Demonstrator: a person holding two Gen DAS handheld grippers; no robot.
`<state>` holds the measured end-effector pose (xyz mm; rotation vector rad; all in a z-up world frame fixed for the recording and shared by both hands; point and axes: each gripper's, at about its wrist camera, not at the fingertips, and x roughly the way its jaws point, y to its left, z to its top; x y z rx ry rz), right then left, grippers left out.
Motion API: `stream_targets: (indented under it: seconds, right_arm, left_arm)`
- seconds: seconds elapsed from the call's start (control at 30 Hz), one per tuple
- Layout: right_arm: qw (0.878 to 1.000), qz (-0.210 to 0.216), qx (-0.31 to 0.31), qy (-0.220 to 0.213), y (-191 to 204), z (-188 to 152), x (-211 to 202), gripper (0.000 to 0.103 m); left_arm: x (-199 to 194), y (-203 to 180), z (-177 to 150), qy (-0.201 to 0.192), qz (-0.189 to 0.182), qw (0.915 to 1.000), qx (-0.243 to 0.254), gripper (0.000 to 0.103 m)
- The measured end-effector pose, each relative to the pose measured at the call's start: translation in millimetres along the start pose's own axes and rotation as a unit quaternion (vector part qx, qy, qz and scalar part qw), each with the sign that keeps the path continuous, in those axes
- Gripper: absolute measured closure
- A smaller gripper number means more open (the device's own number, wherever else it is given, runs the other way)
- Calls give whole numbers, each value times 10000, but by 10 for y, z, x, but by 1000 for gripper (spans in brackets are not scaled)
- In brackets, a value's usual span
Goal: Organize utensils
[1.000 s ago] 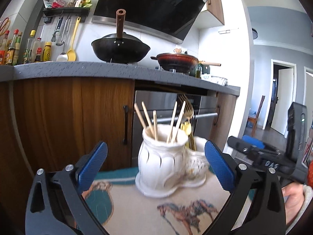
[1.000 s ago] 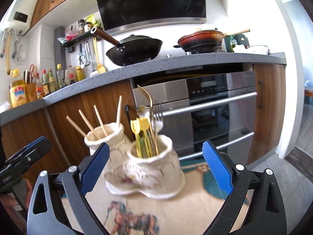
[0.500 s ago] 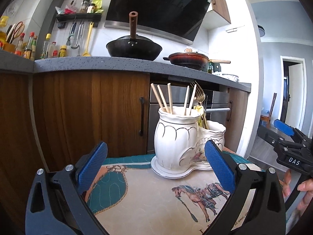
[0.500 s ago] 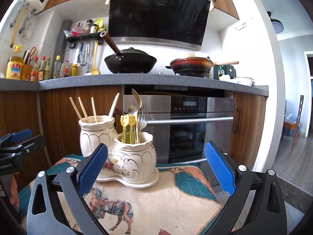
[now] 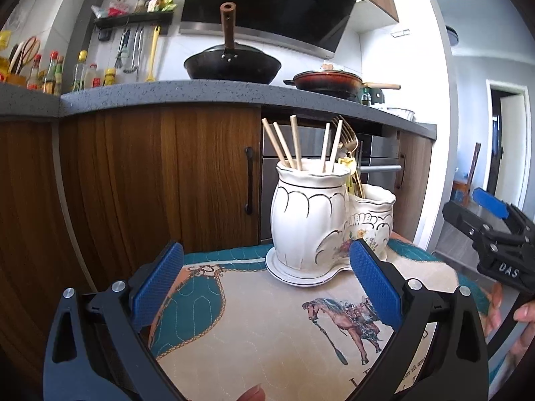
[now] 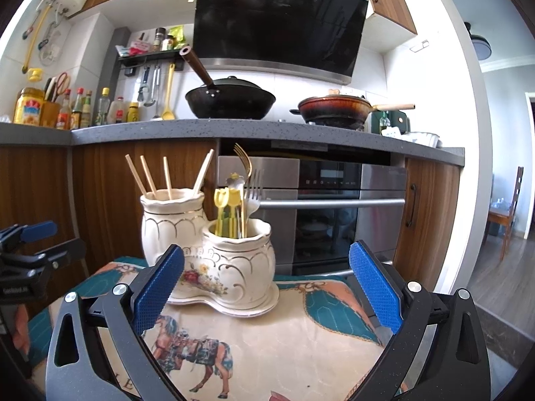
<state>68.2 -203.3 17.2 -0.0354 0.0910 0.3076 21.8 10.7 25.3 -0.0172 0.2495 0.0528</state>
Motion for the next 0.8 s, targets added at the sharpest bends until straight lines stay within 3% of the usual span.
stream_targets:
  seconds: [0.8]
  right_arm:
    - [9999,-32,50,111,-24,-20,47,5]
  left_arm:
    - [13,-14,-6,16,29,10000,59,5]
